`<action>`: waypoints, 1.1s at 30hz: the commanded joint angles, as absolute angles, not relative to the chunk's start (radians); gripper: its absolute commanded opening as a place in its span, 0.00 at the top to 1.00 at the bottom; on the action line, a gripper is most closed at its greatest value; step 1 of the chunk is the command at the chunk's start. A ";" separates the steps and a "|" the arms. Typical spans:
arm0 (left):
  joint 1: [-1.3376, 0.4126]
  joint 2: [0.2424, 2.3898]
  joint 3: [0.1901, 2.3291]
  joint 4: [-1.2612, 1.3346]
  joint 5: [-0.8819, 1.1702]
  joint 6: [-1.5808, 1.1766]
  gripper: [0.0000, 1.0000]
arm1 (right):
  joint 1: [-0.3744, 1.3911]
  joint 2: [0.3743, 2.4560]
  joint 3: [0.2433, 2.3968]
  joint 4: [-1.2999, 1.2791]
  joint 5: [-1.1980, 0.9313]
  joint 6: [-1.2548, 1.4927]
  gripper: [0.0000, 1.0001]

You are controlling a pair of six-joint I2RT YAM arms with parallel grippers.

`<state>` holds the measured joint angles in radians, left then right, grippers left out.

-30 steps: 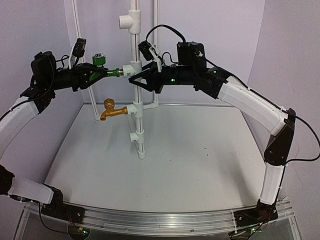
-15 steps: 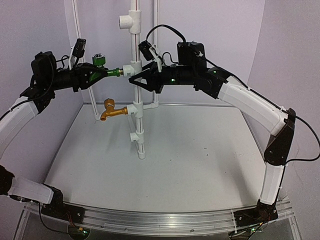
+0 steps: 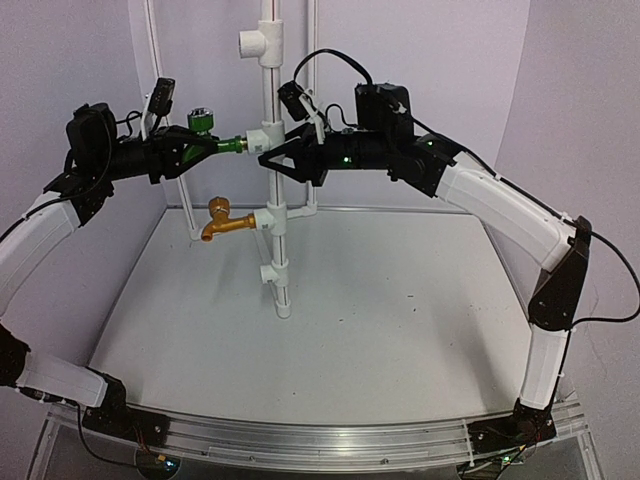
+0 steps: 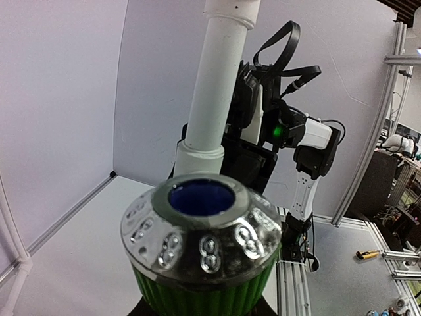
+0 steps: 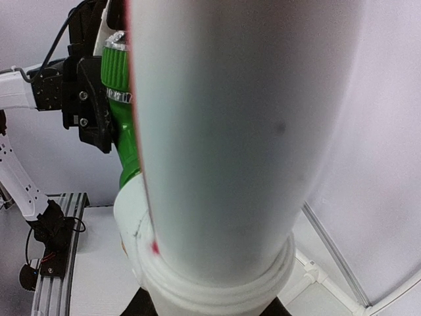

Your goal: Install the water faucets

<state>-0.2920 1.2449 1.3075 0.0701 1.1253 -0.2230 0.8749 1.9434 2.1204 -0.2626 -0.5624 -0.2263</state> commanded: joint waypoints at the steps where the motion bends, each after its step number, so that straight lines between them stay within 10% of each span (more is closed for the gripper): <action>1: -0.298 1.236 1.309 0.086 1.108 -0.127 1.00 | 0.900 1.958 2.161 -0.221 -0.625 -0.233 0.75; 14: -0.298 1.260 1.400 -0.101 1.164 0.141 1.00 | 0.900 1.948 2.159 -0.279 -0.603 -0.335 1.00; 33: -0.381 1.311 1.475 -0.171 1.150 0.257 1.00 | 0.877 1.919 2.206 -0.368 -0.522 -0.376 1.00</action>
<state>-0.3113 1.2984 1.4423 -0.1341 1.1668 0.1601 0.8761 1.9446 2.1570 -0.3385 -0.5298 -0.2916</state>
